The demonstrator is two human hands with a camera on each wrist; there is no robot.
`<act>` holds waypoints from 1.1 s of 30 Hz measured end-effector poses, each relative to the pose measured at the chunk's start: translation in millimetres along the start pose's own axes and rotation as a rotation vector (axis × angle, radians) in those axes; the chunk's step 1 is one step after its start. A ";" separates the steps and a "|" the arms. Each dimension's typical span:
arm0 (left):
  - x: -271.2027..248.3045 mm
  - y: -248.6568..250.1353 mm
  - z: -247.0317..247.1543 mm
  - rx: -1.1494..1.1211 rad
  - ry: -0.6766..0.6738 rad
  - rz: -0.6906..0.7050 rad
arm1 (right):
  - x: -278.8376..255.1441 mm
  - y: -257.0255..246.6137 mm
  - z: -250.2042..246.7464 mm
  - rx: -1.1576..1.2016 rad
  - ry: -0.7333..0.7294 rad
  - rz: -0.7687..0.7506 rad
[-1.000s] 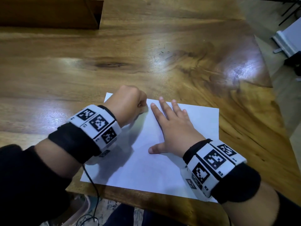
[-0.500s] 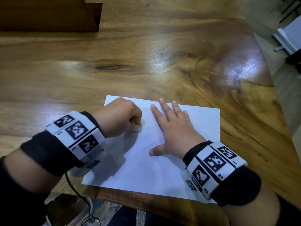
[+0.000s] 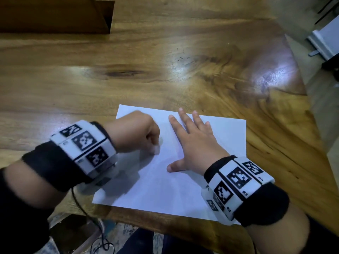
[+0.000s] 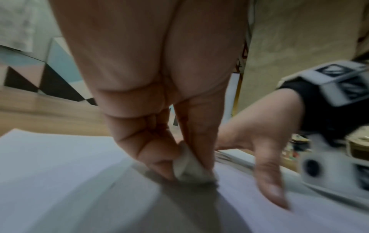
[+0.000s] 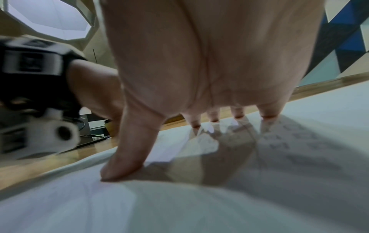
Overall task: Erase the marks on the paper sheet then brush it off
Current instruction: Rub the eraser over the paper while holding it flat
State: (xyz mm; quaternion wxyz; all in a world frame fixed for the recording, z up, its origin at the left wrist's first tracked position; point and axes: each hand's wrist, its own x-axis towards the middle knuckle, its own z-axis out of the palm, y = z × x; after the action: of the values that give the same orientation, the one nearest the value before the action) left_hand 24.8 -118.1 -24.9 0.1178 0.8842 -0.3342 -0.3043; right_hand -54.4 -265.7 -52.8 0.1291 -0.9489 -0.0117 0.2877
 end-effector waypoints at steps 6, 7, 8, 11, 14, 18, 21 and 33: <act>26.1 9.9 -4.5 -0.061 0.298 -0.048 | 0.2 -0.2 -0.4 -0.003 0.007 0.001; 19.4 9.3 1.4 -0.061 0.256 -0.022 | 0.2 -0.2 -0.2 0.002 0.010 0.001; 11.9 8.8 6.3 -0.047 0.184 0.003 | 0.3 0.0 0.0 0.005 0.014 0.002; 6.5 6.0 5.7 -0.032 0.033 0.017 | -0.1 -0.1 0.3 0.006 0.014 0.000; 24.0 8.1 -7.6 -0.075 0.197 -0.037 | -0.4 0.0 0.8 -0.005 0.013 0.000; 14.6 5.7 3.4 -0.042 0.233 0.007 | 0.3 0.2 0.6 -0.002 0.010 0.003; -10.4 4.4 20.2 -0.038 0.163 0.077 | 0.7 0.9 0.8 0.013 0.014 -0.003; 32.5 6.7 -13.5 -0.116 0.266 -0.114 | -2.2 4.0 -2.2 0.027 0.016 -0.023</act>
State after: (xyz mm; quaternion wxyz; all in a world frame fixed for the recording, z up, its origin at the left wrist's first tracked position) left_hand 48.9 -144.6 -26.5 0.1945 0.9260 -0.2466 -0.2094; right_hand -55.3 -270.3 -50.9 0.1455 -0.9491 -0.0175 0.2787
